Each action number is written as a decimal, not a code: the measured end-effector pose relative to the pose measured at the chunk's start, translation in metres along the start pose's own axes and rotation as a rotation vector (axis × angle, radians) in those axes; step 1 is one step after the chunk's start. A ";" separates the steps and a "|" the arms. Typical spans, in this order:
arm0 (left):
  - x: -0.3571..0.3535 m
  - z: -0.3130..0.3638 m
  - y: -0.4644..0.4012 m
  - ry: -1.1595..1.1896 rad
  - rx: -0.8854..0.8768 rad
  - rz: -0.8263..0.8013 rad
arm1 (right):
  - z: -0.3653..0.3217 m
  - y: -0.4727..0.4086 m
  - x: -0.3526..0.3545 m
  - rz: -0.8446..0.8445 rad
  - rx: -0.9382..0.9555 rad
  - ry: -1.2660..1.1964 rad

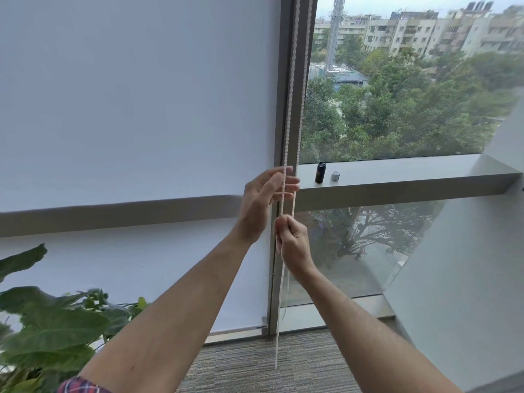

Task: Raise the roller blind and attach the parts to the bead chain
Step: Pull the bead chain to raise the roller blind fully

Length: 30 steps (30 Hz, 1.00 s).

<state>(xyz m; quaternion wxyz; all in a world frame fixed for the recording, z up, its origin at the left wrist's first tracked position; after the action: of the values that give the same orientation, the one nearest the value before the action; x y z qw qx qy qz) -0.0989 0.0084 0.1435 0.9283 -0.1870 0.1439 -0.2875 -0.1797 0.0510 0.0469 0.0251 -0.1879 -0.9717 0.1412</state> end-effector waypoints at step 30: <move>-0.013 -0.092 0.076 -0.114 0.229 0.085 | -0.111 -0.044 0.009 -0.398 0.037 -0.341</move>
<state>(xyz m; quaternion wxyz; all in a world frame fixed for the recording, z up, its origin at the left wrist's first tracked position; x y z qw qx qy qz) -0.1070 0.0497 0.0311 0.9615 -0.0897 0.0650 -0.2515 -0.1926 0.0451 0.1658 -0.1086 0.0340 -0.9769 0.1807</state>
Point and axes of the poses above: each hand's wrist, its own y-axis away from the middle knuckle, its own x-axis out of the back of the hand, z = x × y, the point moved 6 cm from there along -y, towards the middle knuckle, and after that the axes turned 3 degrees about -z, right-handed, at the moved point
